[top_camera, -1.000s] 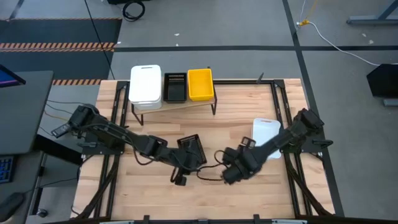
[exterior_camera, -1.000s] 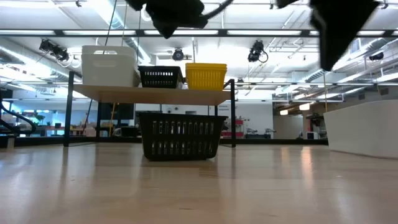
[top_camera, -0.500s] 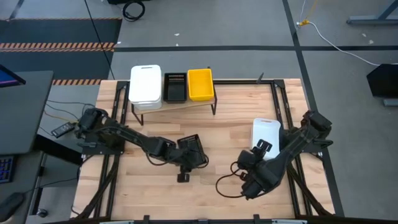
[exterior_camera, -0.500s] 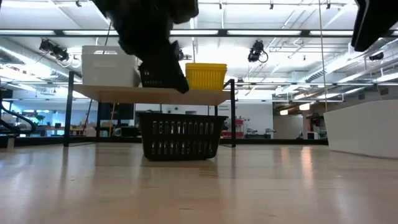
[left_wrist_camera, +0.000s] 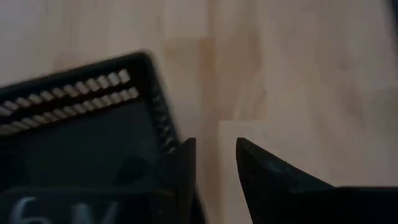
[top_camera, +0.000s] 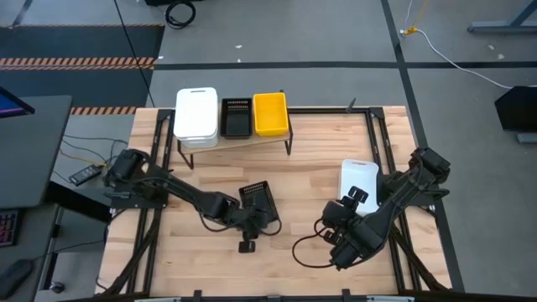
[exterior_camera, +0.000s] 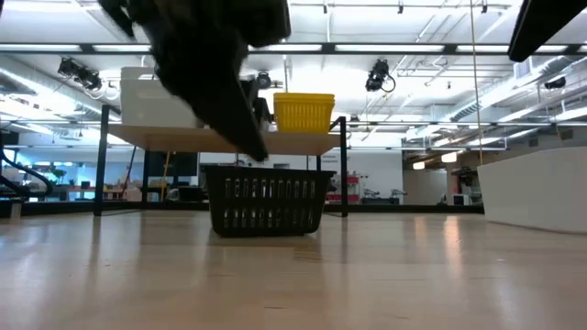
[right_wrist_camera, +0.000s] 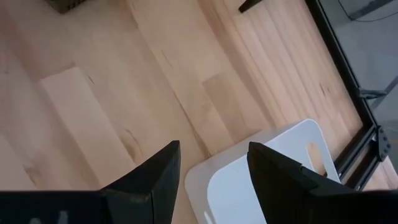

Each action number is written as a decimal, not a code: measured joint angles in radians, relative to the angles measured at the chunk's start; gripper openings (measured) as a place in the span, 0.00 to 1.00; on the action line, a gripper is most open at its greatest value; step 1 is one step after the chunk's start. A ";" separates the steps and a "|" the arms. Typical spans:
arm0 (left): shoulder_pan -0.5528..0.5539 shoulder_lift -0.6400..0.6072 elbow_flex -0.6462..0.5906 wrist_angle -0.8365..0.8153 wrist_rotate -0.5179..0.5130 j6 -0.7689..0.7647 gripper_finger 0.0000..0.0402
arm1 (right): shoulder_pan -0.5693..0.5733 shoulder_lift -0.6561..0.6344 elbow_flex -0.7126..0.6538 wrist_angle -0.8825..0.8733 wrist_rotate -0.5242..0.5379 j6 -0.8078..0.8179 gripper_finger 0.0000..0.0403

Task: Stack baskets on shelf by color
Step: Stack the black bin on top of the other black bin on the shelf

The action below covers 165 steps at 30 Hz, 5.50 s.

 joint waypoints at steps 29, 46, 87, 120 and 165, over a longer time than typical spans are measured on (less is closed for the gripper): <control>-0.013 0.083 0.199 -0.331 -0.286 0.052 0.30 | 0.005 0.000 0.000 0.000 0.014 0.051 0.48; 0.083 0.170 0.200 -0.388 -0.298 -0.104 0.43 | 0.005 0.000 -0.003 0.011 0.042 0.054 0.48; 0.049 0.207 0.974 -1.279 -0.453 0.226 0.01 | 0.006 0.001 -0.093 0.088 0.035 0.052 0.48; 0.724 0.011 0.946 -1.199 -0.041 0.678 0.02 | 0.023 0.001 -0.093 0.095 0.074 0.005 0.48; 0.680 -0.045 0.947 -1.286 0.003 0.602 0.02 | 0.055 0.001 -0.093 0.119 0.087 0.020 0.48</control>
